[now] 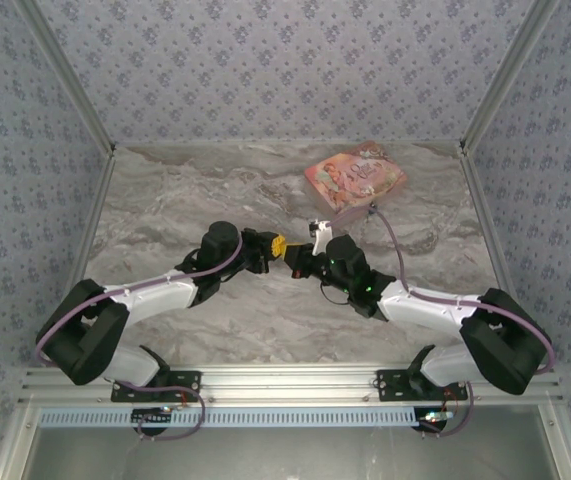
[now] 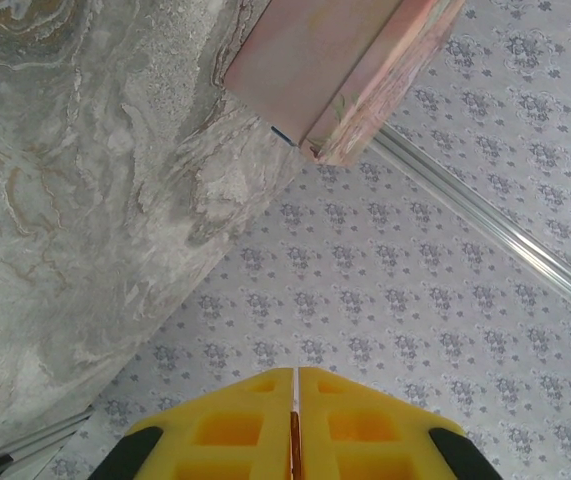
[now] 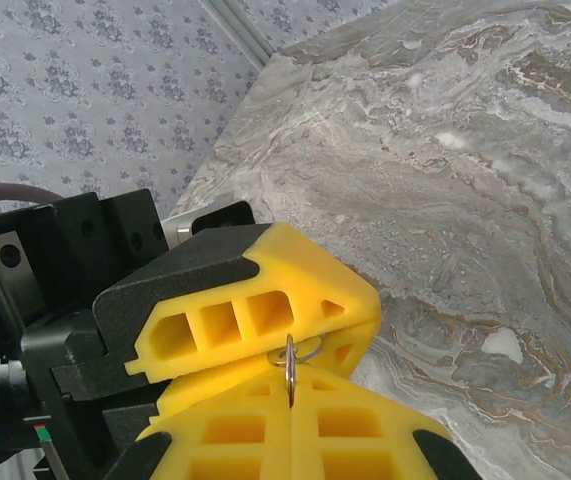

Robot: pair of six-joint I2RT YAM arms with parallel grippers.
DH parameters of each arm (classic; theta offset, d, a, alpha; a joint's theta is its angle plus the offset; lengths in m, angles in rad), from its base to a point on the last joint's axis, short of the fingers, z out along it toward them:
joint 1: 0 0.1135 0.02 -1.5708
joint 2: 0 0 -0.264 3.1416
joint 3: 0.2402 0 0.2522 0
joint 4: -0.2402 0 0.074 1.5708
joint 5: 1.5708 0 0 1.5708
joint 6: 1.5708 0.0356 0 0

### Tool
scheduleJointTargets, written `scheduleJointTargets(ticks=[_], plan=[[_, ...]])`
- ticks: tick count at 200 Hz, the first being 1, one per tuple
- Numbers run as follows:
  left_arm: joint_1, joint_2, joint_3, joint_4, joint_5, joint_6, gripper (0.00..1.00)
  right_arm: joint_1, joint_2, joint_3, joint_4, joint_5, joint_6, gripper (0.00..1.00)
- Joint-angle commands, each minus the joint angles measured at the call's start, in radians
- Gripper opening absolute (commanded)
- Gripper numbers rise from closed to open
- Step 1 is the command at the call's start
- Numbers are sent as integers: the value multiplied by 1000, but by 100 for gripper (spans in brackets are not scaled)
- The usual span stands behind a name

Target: Unlock the padlock with the key

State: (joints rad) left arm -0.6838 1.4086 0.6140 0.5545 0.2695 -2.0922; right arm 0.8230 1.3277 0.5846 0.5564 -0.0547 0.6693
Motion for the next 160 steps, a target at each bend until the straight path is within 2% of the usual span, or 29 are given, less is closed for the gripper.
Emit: scheduleJointTargets(ticks=[1, 97, 160], plan=[[-8, -4, 21, 10, 6, -127, 11, -2, -30, -11, 9, 22, 12, 0], [-7, 1, 17, 19, 7, -128, 9, -7, -36, -16, 4, 23, 15, 0], [-5, -3, 16, 10, 6, -108, 0, -15, -40, -28, 24, 18, 30, 0]])
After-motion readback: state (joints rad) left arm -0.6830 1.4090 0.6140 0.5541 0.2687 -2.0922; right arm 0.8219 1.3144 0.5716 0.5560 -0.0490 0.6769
